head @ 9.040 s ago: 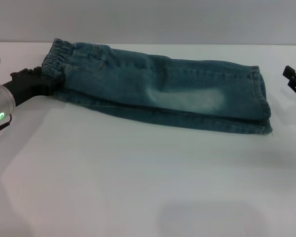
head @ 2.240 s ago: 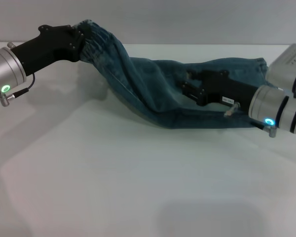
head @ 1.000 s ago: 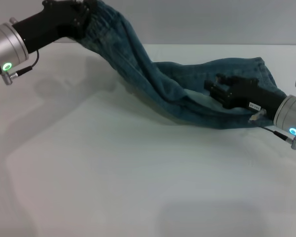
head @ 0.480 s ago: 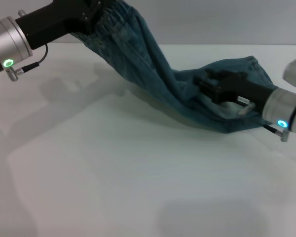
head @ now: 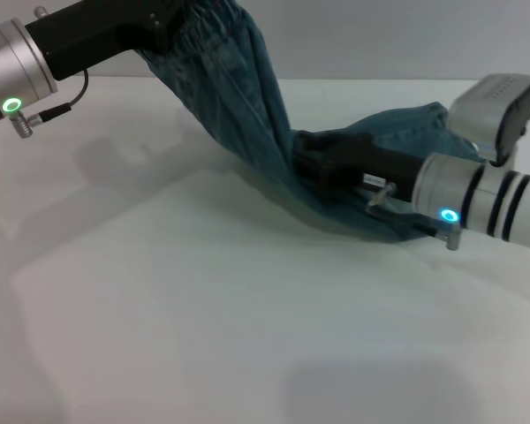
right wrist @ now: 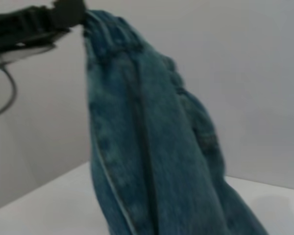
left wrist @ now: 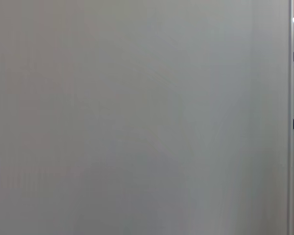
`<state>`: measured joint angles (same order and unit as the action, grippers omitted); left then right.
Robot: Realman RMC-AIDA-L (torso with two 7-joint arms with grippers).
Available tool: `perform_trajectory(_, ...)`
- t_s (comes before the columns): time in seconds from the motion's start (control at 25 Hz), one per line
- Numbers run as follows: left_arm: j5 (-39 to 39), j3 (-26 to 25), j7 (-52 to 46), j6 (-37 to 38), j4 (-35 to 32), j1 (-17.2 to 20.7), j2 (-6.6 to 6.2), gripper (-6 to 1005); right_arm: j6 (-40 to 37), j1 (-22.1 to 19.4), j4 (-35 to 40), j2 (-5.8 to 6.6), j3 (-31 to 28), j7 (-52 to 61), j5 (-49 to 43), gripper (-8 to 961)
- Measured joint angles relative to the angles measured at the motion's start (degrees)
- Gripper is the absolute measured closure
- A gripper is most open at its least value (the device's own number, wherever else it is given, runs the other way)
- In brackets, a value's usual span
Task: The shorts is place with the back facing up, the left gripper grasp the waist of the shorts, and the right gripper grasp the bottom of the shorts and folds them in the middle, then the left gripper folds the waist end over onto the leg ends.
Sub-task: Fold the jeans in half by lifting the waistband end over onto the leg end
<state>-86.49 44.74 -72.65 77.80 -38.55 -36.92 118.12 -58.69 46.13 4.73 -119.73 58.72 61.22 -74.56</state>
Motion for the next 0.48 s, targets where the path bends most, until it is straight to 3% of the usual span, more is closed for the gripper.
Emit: perform_trajectory(0.48, 0.01, 1.49, -0.03, -0.01, -0.04, 0.01, 0.07, 994, -3.59, 6.25, 0.49, -0.07, 5.07, 8.63, 0.02, 567)
